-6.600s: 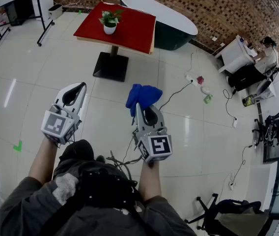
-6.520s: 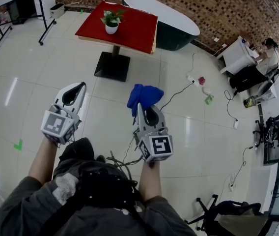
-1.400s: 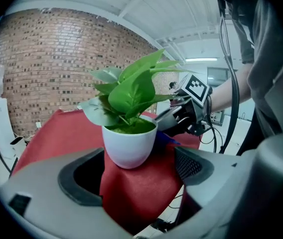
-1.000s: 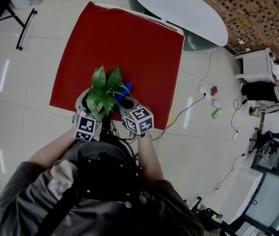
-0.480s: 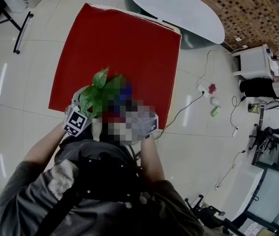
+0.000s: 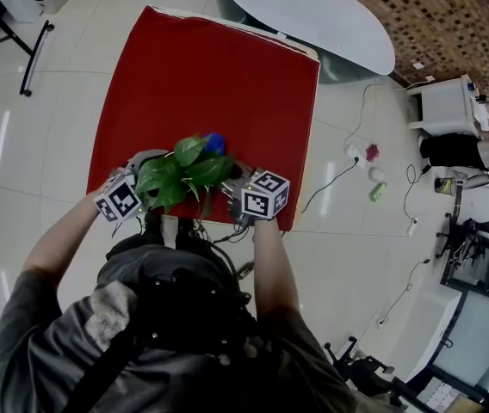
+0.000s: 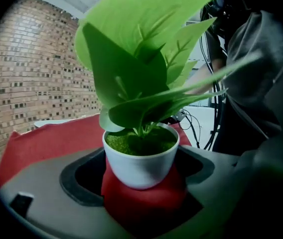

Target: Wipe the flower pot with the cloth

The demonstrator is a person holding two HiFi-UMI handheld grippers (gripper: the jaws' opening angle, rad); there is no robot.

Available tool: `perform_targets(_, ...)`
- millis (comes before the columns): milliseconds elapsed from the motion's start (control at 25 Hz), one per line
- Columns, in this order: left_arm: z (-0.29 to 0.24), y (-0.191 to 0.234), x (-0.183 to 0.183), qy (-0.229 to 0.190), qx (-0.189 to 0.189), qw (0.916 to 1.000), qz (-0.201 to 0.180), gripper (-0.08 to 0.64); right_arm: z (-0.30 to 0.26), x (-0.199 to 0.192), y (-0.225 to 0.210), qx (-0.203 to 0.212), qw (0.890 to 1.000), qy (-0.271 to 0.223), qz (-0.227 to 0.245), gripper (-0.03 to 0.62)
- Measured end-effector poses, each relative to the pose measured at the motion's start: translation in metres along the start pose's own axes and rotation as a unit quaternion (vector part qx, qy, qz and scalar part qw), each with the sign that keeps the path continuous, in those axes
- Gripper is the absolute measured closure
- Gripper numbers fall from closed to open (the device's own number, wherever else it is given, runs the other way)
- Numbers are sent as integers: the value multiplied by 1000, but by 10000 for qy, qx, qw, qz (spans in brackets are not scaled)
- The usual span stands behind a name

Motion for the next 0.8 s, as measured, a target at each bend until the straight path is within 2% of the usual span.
perform_targets(200, -3, 8, 2, 128, -374, 9992, -72, 98, -14, 1, -12, 193, 9997, 130, -117, 531)
perform_targets(400, -7, 12, -4, 124, -426, 9990, -13, 94, -26, -9, -20, 123, 9986, 512, 80, 531)
perform_targets(640, -4, 9, -2, 193, -250, 9995, -5, 94, -32, -11, -16, -264, 9957, 742, 489, 531)
perform_targets(800, 8, 9, -4, 425, 248, 9987, -131, 95, -27, -14, -13, -400, 9943, 742, 651, 531)
Point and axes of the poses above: the fingertips, and each gripper's own axes: z backward along the fingers, y to its left, x out of its top, the point moved 9 cm from there along z, backward along the fingers, and after that the axes turned 12 degrees about z, right-handed, at the moved point
